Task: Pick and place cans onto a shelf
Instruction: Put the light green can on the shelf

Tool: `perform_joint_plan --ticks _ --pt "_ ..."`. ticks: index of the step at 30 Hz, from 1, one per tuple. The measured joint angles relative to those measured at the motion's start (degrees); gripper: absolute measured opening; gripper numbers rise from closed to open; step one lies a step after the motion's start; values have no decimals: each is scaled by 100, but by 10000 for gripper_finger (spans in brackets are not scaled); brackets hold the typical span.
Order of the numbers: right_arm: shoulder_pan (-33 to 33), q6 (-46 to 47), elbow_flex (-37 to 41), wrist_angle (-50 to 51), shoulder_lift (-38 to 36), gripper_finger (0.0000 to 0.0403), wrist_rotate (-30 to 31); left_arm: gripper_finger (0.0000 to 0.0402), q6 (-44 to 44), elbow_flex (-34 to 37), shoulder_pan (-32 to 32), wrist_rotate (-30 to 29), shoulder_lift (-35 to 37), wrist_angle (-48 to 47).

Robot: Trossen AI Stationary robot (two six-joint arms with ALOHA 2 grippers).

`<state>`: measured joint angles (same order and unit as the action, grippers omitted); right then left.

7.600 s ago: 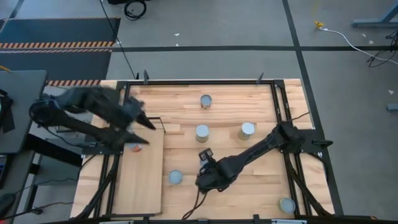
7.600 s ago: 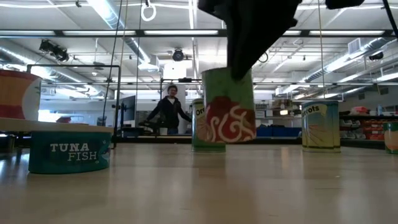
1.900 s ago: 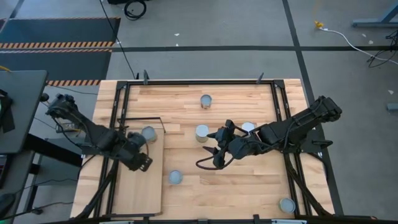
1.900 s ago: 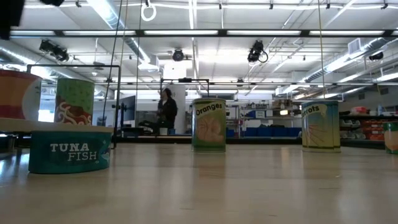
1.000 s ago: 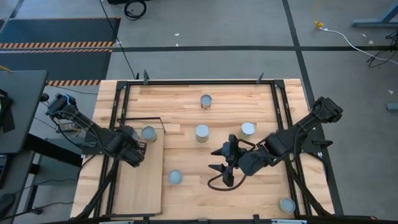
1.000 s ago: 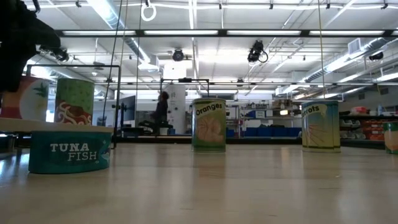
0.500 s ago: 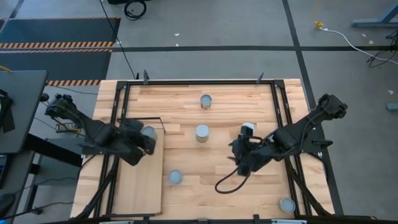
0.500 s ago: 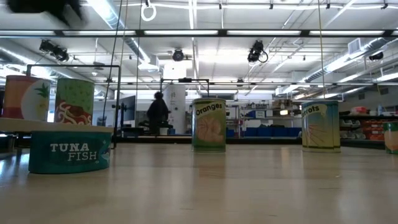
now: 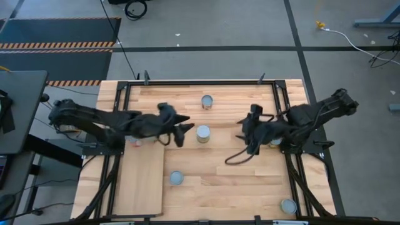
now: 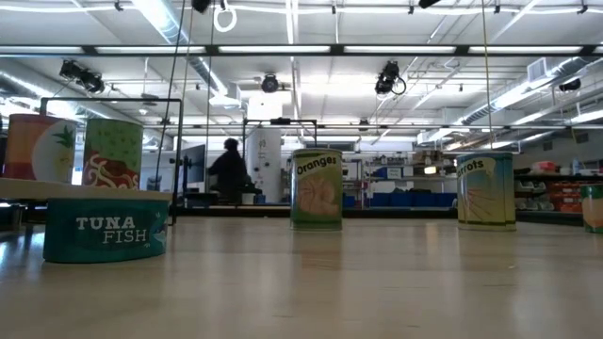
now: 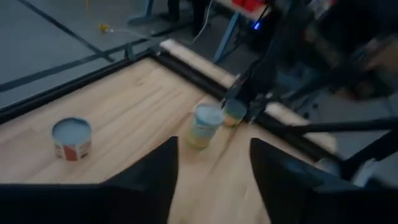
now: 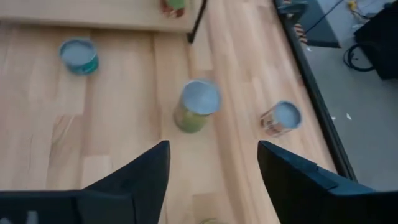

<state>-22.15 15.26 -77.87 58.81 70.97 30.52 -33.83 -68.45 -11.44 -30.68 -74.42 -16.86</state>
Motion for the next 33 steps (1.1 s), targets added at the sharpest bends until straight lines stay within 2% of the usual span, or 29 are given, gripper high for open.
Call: perform_joint_plan --ticks 7,10,13,18,21,23,26,30,33 --pt "546 -154 191 4 -281 313 0 324 1054 7 304 250 -858 56" --pt "839 -142 259 6 -281 337 2 348 1494 8 322 377 -1180 -46" --pt "1149 -59 267 2 -233 357 -59 352 1501 8 473 845 -1429 -184" --pt "1557 -229 269 0 -169 377 -238 352 1554 7 924 1079 -1849 -255" --pt "1756 -189 269 0 -163 380 -362 352 673 7 1442 1553 -2143 -237" --pt "1839 -95 269 1 -165 378 -356 345 454 9 1682 1775 -2338 -262" --pt "1944 57 269 0 -165 376 -358 319 474 9 1765 1929 -2549 -236" --pt "2050 241 269 0 -165 376 -332 266 395 7 1685 2444 -2704 -121" --pt "2131 293 269 -2 -165 375 -318 224 152 0 1571 2249 -2694 -227"
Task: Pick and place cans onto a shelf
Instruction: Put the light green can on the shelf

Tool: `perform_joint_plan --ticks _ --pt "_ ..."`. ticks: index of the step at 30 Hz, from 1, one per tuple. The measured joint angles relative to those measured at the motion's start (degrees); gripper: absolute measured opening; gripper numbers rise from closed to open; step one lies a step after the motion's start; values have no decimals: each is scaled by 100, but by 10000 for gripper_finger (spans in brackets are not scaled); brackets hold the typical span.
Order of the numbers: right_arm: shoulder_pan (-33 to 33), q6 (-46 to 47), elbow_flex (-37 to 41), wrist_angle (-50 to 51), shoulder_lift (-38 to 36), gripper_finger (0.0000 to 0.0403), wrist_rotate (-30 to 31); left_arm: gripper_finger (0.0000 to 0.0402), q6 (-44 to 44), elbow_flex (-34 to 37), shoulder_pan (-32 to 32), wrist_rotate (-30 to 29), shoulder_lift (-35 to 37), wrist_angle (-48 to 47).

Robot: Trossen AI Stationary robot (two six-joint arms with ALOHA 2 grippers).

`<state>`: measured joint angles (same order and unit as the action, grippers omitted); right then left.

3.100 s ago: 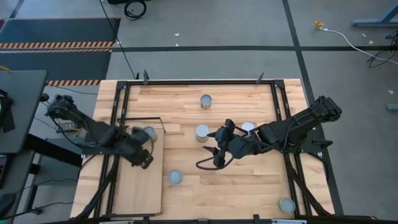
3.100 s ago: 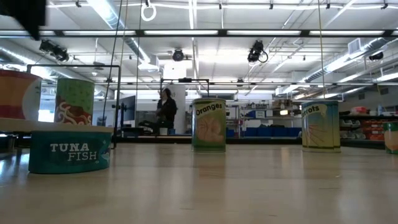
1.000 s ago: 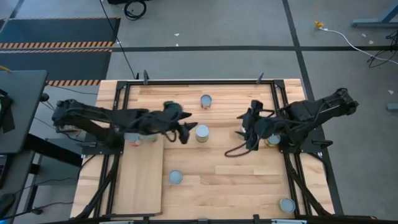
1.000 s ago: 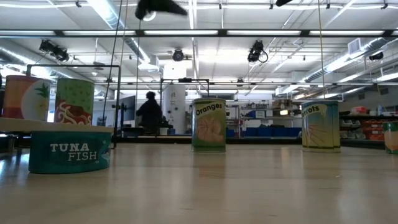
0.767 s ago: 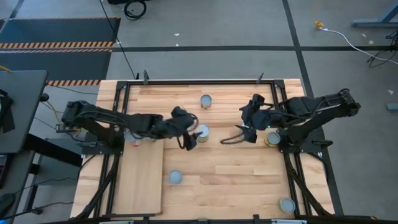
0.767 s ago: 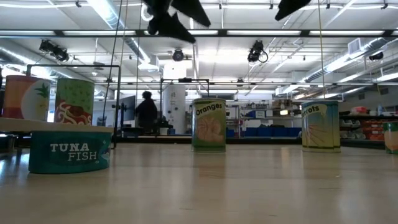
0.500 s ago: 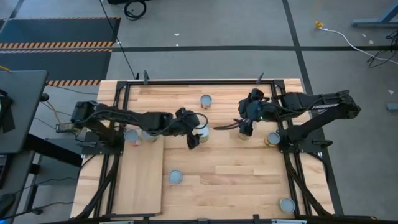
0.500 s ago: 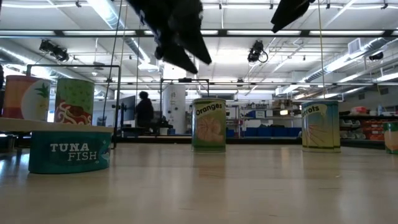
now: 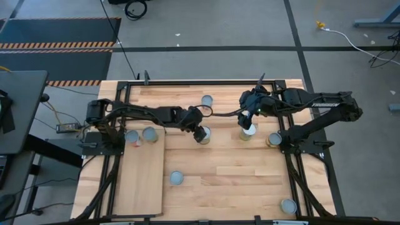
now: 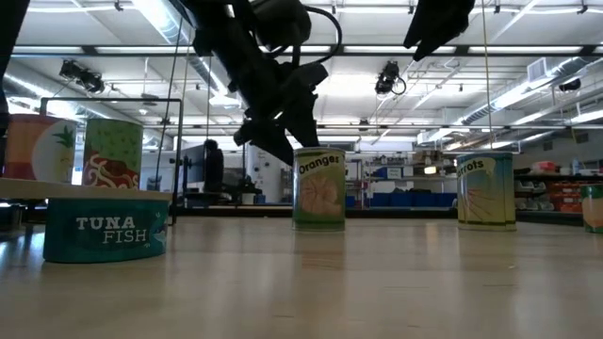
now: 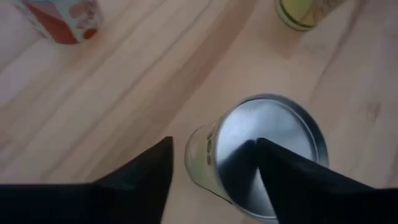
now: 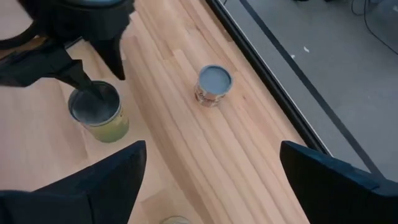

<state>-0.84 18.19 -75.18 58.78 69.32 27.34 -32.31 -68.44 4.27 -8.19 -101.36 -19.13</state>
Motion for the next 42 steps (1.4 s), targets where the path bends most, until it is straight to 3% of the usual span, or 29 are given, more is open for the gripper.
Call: perform_joint_plan --ticks 13,18,23,27,30,37,42 --pt "289 -525 0 -42 0 374 -1 12 -734 -18 73 -260 33 -318" --pt "354 -677 0 -42 -4 374 -48 9 -1021 3 143 -227 165 -378" --pt "356 -686 0 -39 -7 374 -600 2 -1123 -136 -71 -23 784 -657" --pt "356 -924 0 -44 -7 374 -1223 1 -500 -296 -555 468 1312 -742" --pt "356 -1104 0 -54 -5 374 -1313 1 -127 -343 -942 729 1655 -927" --pt "102 -1196 0 -383 18 374 -1461 1 1 -346 -1558 802 2358 -2792" --pt "-328 -896 -2 -1183 360 374 -1503 0 -94 -348 -2069 396 2926 -4393"
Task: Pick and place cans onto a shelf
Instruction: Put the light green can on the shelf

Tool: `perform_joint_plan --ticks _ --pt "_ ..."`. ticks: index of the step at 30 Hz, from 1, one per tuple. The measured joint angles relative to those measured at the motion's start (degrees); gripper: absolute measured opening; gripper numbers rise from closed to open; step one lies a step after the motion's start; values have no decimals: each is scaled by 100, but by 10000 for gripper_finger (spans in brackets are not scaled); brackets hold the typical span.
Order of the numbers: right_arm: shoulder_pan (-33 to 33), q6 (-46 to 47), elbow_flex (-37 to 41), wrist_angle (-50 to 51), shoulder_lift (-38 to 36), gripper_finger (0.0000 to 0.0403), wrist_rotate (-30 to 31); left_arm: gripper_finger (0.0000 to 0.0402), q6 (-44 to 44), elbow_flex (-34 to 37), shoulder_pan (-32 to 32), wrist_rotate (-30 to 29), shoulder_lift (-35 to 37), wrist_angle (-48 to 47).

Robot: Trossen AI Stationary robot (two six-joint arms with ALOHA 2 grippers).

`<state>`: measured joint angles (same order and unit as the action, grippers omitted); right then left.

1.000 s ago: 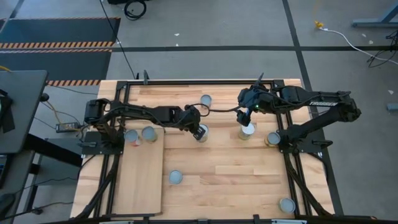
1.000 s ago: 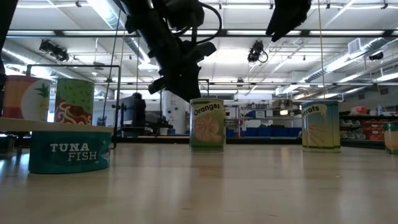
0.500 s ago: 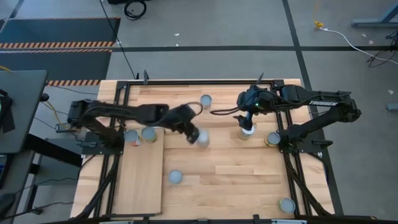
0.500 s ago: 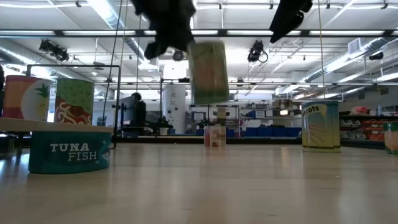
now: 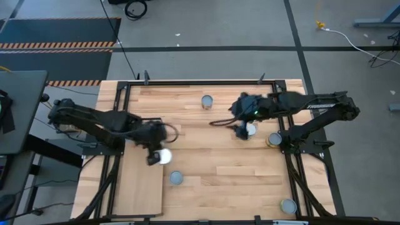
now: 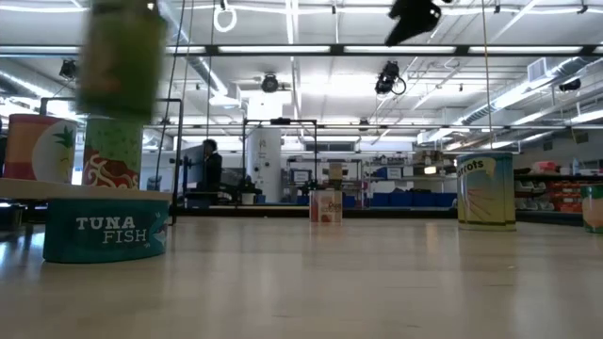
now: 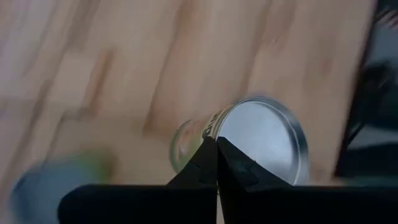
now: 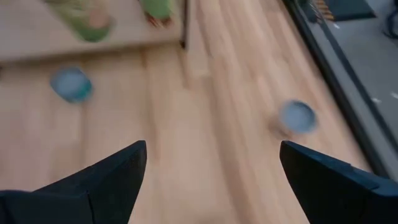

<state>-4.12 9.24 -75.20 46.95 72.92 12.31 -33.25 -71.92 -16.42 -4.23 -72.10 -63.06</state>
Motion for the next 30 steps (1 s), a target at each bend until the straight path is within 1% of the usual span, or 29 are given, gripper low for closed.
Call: perform_joint_plan --ticks 2,5,9,11,16,19,21,24,27,30 --pt "-217 241 -5 -454 301 374 22 0 -120 0 -264 -106 213 -558" --pt "-556 492 -210 -1003 886 374 340 0 -311 0 -711 -245 512 -1171" --pt "-848 836 -845 -1179 1726 374 665 0 -577 24 -1358 -495 865 -1705" --pt "-929 963 -1218 -1169 2124 374 760 0 -819 183 -1699 -609 1094 -1703" --pt "-1070 1280 -2068 -1119 2894 374 968 0 -1557 884 -2644 -812 1832 -1705" --pt "-1164 1338 -2448 -1111 3195 374 1008 0 -1981 1211 -3077 -1161 2231 -1704" --pt "-1211 1450 -2625 -1085 3317 374 1021 0 -2245 1361 -3242 -1385 2432 -1689" --pt "-1250 1780 -2736 -1074 3403 374 1077 0 -2675 1614 -3341 -1523 2643 -1544" --pt "-1264 2080 -2736 -1003 3404 374 1272 0 -3117 2012 -3339 -1416 2810 -1451" --pt "-1286 2124 -2736 -975 3404 374 1508 0 -3371 2370 -3339 -1263 2873 -1434"
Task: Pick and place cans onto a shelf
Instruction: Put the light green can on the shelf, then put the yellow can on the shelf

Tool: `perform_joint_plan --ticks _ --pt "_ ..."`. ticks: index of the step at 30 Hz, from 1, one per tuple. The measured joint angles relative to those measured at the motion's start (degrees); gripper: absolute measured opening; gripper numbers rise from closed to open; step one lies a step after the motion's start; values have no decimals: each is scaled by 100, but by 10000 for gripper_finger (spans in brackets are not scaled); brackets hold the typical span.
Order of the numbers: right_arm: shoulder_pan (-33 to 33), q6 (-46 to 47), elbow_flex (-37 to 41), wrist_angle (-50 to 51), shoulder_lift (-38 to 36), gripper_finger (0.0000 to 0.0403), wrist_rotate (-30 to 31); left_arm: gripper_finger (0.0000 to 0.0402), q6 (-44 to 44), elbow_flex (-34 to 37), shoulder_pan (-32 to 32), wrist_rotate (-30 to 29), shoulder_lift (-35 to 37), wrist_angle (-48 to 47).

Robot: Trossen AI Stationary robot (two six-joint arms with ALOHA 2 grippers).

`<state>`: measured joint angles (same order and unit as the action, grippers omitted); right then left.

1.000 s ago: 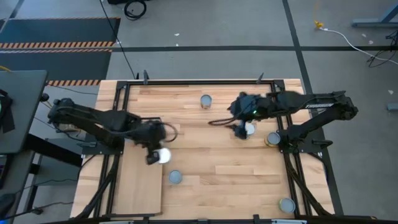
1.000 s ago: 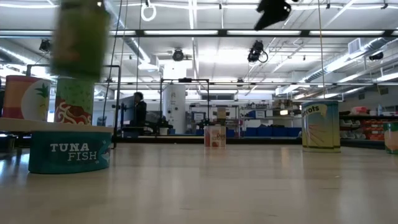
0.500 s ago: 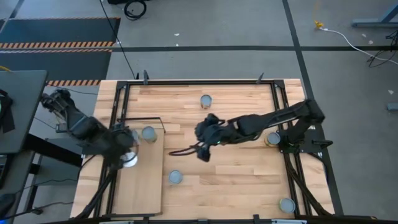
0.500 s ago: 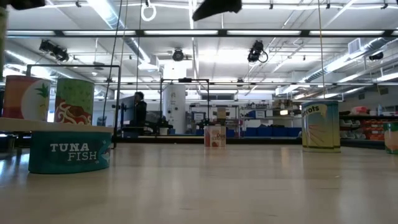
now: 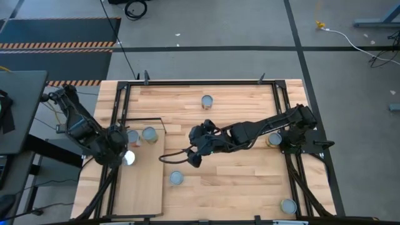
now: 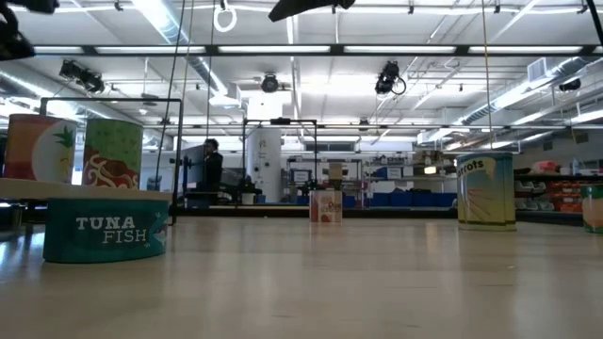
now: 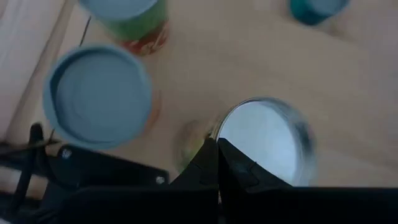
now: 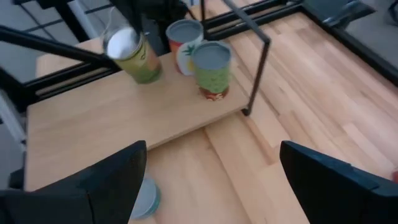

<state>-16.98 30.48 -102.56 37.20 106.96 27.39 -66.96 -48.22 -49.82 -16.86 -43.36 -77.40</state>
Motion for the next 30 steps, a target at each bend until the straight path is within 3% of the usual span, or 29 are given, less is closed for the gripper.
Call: perform_joint_plan --ticks 6,20,30 --pt "-12 66 0 -19 -2 374 20 9 160 113 2 -234 1 428" --pt "10 303 0 500 -7 383 470 27 395 113 2 -305 -8 272" --pt "179 933 0 1422 -102 383 213 120 459 -129 15 -33 -12 26"
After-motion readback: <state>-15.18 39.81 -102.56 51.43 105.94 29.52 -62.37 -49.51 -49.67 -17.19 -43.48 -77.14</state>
